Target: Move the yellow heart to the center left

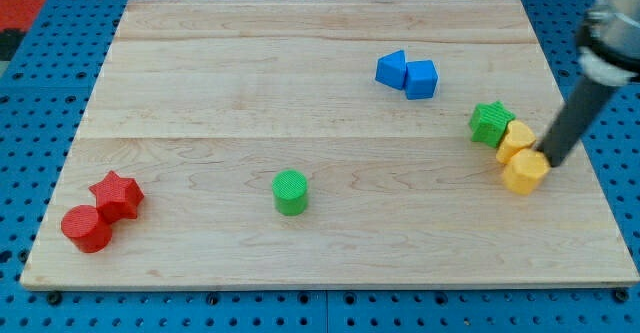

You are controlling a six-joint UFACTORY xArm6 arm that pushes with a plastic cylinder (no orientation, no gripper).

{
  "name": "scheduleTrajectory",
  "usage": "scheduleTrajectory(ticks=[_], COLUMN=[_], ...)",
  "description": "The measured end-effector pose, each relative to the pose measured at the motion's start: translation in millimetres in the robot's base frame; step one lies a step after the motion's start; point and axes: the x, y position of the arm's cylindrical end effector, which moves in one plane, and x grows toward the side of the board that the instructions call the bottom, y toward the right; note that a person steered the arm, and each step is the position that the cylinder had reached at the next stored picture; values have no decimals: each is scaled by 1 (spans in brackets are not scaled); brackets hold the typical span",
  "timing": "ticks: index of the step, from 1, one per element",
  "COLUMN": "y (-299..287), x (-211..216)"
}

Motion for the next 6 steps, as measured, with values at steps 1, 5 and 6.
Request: scheduleTrajectory(ticks=[1,5,6], y=[-75,-39,-24], x=[0,0,-7])
